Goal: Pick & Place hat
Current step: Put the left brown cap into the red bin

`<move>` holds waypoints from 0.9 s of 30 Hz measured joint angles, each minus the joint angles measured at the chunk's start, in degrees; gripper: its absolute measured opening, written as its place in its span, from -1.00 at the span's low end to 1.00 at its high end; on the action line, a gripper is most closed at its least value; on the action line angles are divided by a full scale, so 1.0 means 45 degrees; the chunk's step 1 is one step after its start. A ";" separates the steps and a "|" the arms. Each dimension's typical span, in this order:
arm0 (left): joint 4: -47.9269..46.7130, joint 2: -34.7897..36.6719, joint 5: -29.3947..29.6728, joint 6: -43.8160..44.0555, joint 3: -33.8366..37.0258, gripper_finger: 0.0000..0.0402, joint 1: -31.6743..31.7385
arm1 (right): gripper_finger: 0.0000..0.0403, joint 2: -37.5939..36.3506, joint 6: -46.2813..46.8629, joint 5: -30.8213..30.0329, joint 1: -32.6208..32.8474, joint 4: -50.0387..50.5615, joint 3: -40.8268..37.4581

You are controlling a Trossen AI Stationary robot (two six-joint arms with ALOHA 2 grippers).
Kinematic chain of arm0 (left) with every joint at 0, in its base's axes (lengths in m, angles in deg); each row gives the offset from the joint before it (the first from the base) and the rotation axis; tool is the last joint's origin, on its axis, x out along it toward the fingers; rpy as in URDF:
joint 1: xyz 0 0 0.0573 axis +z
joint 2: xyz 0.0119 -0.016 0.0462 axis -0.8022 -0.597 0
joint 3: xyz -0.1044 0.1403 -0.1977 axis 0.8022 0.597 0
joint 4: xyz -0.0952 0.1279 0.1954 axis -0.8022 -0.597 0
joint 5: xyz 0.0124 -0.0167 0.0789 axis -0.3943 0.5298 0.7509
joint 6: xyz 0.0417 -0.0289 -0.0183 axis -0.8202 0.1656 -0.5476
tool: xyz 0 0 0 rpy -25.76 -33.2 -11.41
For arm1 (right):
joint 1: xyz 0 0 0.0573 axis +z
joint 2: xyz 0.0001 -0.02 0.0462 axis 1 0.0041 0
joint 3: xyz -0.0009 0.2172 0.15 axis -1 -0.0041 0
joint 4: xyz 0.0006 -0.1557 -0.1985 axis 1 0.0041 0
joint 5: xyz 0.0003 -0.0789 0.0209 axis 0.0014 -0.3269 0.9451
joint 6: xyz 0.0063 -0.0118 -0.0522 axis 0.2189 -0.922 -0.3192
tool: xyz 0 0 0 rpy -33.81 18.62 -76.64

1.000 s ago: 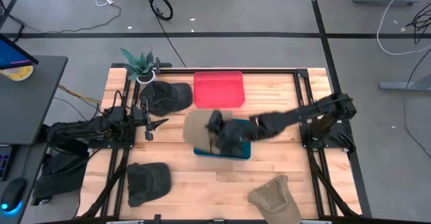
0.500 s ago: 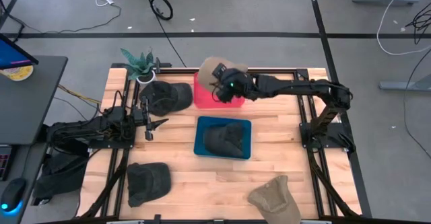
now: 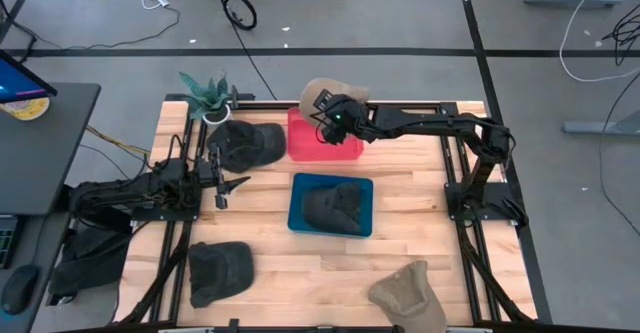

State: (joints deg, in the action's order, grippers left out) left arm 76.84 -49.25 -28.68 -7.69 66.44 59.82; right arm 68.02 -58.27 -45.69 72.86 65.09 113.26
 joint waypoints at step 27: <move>0.0004 0.0001 -0.0004 0.0000 -0.0001 -0.12 0.0001 | -0.17 0.0015 0.2624 0.0731 0.0016 -0.0689 0.0005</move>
State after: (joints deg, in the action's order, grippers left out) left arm 76.86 -49.25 -28.69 -7.69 66.44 59.82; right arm 68.08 -46.46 -42.40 72.93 61.99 113.28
